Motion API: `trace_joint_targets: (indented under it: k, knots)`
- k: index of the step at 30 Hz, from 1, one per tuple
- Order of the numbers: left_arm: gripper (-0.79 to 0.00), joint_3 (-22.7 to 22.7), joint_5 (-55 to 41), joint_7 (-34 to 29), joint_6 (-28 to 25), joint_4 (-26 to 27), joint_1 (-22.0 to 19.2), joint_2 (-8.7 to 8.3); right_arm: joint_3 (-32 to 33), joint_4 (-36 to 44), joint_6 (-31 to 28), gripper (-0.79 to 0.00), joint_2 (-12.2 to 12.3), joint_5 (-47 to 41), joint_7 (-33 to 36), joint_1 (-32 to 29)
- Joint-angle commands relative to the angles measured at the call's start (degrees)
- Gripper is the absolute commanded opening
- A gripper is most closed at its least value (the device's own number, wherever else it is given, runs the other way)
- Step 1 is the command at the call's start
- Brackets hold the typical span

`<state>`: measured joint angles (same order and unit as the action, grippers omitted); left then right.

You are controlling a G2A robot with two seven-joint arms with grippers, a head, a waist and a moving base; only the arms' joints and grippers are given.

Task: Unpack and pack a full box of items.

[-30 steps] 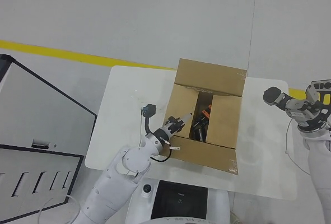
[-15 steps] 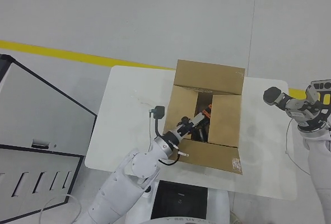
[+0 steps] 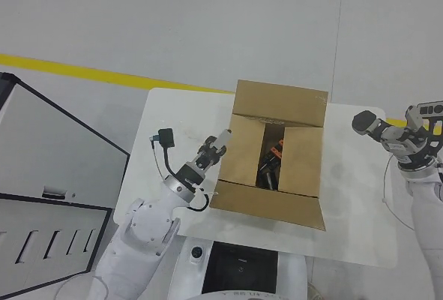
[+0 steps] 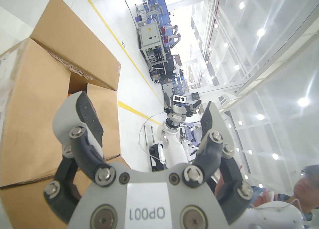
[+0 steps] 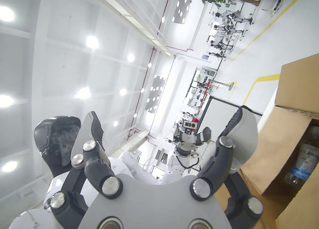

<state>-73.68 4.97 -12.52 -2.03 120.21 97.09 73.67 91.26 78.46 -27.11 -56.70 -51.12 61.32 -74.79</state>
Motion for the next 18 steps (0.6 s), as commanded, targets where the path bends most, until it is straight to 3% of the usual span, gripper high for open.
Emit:
trace_joint_targets:
  k: [1, 9, 18]
  knots:
    - [0.000, -2.53, -1.65, -0.25, -0.25, 1.81, 2.29, -0.26, -2.18, -4.16, -1.23, 0.000, -0.47, 1.59, -1.85, 2.49]
    - [0.000, -4.15, -3.17, -0.58, -0.06, 2.82, 3.90, -0.42, -13.40, -25.07, -7.89, 0.000, -3.97, 4.69, -7.20, 17.51]
    - [0.000, -4.15, -3.17, -0.58, -0.06, 2.82, 3.90, -0.42, -12.74, -25.15, -6.86, 0.000, -3.91, 4.70, -8.85, 17.13]
